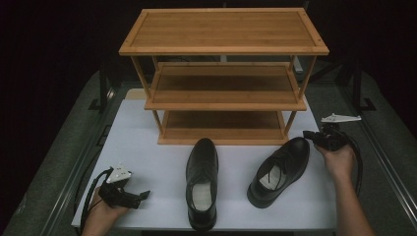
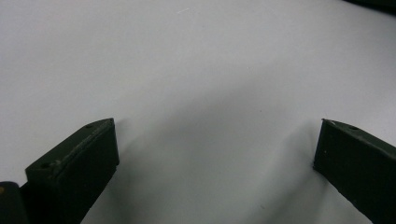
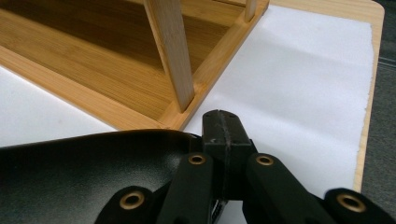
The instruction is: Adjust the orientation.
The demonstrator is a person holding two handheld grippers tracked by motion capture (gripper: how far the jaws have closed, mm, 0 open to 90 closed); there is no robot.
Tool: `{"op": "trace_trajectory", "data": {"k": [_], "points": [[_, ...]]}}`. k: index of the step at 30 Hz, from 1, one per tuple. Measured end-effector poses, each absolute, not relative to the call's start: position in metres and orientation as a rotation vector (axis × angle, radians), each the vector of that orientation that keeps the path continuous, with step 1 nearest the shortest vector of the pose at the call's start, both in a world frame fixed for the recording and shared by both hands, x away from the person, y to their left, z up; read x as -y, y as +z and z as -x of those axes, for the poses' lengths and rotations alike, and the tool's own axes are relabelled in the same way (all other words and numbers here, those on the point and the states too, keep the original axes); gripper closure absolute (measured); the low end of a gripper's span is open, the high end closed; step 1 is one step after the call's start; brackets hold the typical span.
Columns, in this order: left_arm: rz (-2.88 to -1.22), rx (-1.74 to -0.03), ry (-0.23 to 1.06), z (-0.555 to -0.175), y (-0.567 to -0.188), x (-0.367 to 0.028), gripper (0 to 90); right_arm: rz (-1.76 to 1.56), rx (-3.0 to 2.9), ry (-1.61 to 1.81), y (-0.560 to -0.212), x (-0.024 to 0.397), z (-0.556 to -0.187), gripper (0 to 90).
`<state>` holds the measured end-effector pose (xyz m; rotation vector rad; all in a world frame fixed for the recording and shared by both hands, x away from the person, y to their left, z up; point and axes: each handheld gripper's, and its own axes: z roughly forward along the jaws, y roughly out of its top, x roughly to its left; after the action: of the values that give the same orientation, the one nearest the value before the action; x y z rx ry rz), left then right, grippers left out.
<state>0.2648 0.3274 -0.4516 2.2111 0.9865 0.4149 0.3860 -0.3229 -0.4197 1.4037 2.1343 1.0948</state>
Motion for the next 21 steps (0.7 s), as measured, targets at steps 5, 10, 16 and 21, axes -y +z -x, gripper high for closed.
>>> {"op": "trace_trajectory", "data": {"k": [5,10,16,21], "points": [[-2.212,-0.986,0.414,-0.265,-0.452,-0.327,0.0,-1.391,-2.144,1.129,-0.418,0.323,-0.382,90.0],[-2.210,-0.987,0.416,-0.265,-0.452,-0.327,0.0,-1.370,-2.150,1.173,-0.416,0.322,-0.378,90.0],[-2.211,-0.987,0.415,-0.265,-0.452,-0.327,0.0,-1.395,-2.139,1.070,-0.420,0.326,-0.383,90.0],[-2.211,-0.987,0.414,-0.265,-0.452,-0.327,0.0,-1.425,-2.157,1.029,-0.428,0.331,-0.383,90.0]]}}
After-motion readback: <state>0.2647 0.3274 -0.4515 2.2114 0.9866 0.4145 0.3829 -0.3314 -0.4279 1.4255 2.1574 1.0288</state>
